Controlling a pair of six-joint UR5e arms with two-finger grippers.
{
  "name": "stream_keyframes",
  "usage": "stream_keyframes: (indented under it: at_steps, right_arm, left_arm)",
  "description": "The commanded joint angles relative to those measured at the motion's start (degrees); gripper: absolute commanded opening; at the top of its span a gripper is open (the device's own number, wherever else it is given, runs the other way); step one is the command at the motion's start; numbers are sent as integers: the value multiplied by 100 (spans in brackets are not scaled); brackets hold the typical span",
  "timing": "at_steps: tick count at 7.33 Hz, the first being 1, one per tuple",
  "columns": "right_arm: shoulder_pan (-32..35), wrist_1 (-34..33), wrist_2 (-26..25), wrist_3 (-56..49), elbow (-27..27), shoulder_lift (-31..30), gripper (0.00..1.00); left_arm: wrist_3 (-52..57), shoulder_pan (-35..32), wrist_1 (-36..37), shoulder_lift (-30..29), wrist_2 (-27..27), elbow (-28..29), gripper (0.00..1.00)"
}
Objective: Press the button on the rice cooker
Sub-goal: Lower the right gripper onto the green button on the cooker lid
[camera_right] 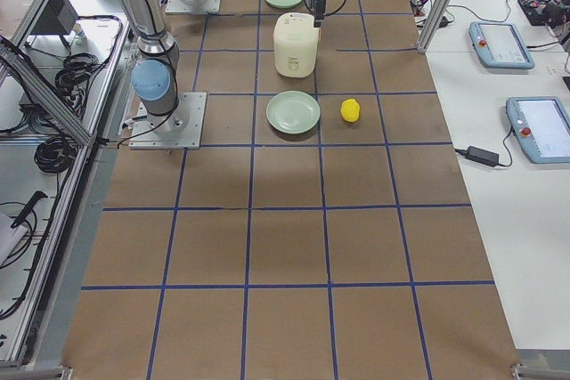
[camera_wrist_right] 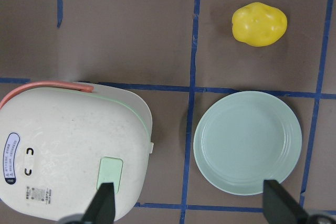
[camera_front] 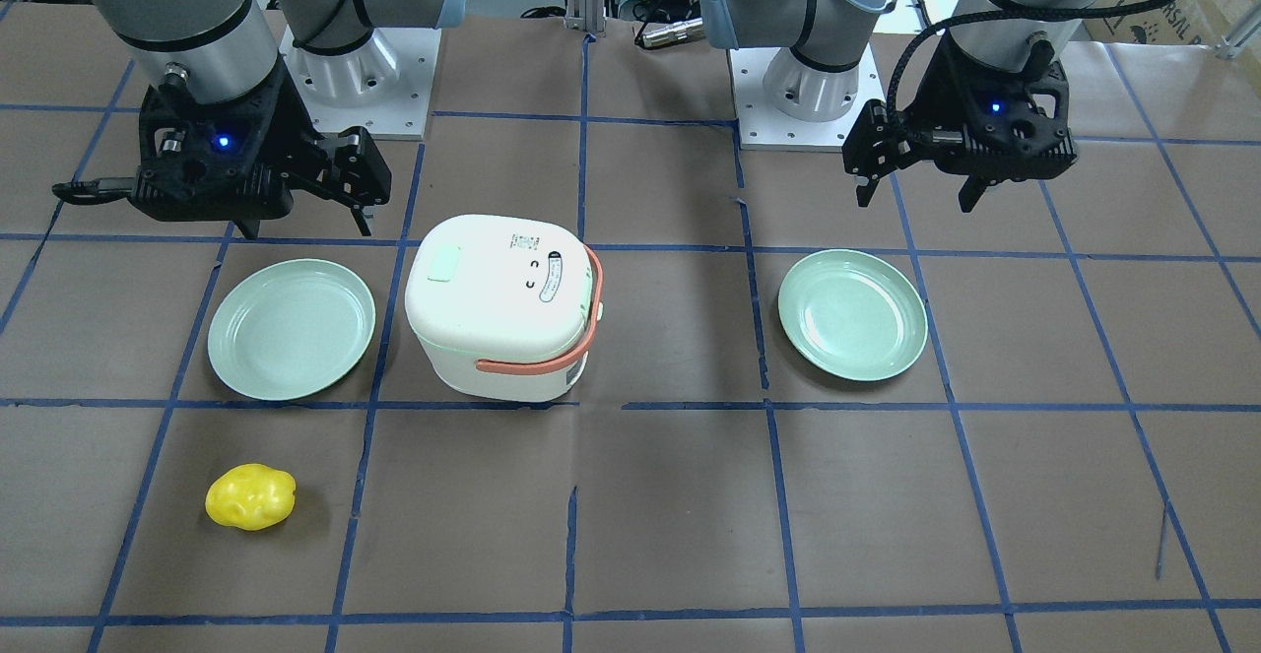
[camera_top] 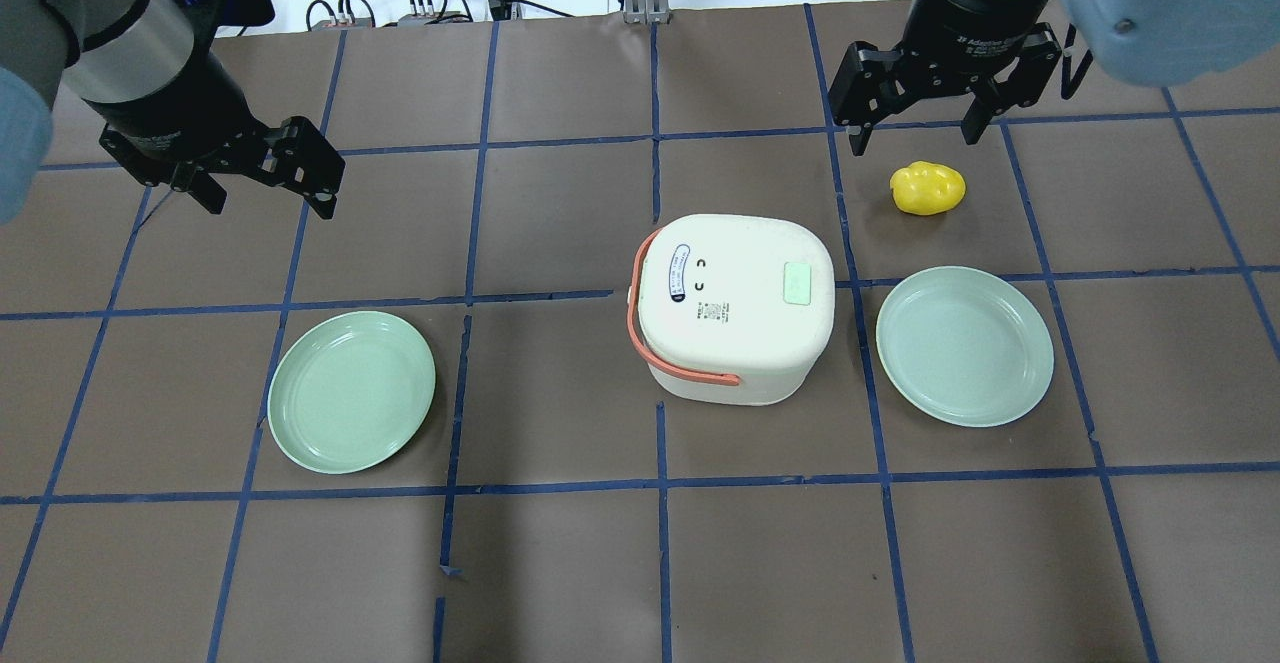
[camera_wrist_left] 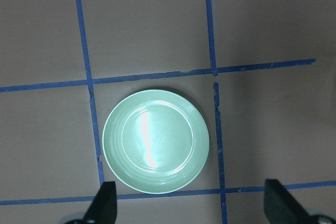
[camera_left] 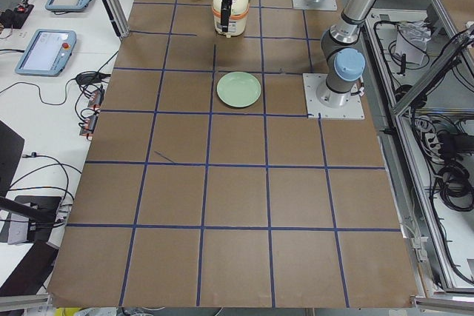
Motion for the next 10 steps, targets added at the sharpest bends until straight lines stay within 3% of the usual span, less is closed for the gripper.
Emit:
stream_keyframes:
  at_steps: [1,2,4,5,7,10]
  right_arm:
    - [32,-116,17,62,70,23,98]
    - [224,-378,383,655,289,32,83]
    - [550,-696,448,1151,580,6,35]
    - [612,-680,439,1214,694,-12,23]
    - [613,-705,431,1118,940,14,11]
    - [613,-906,439,1161,1299,67,8]
  left_arm:
    - [-2,0,0,0,0,0,100]
    - [-2,0,0,9,0,0,100]
    - [7,0,0,0,0,0,100]
    - [-2,0,0,0,0,0,100]
    - [-2,0,0,0,0,0,100]
    - [-2,0,0,0,0,0,100]
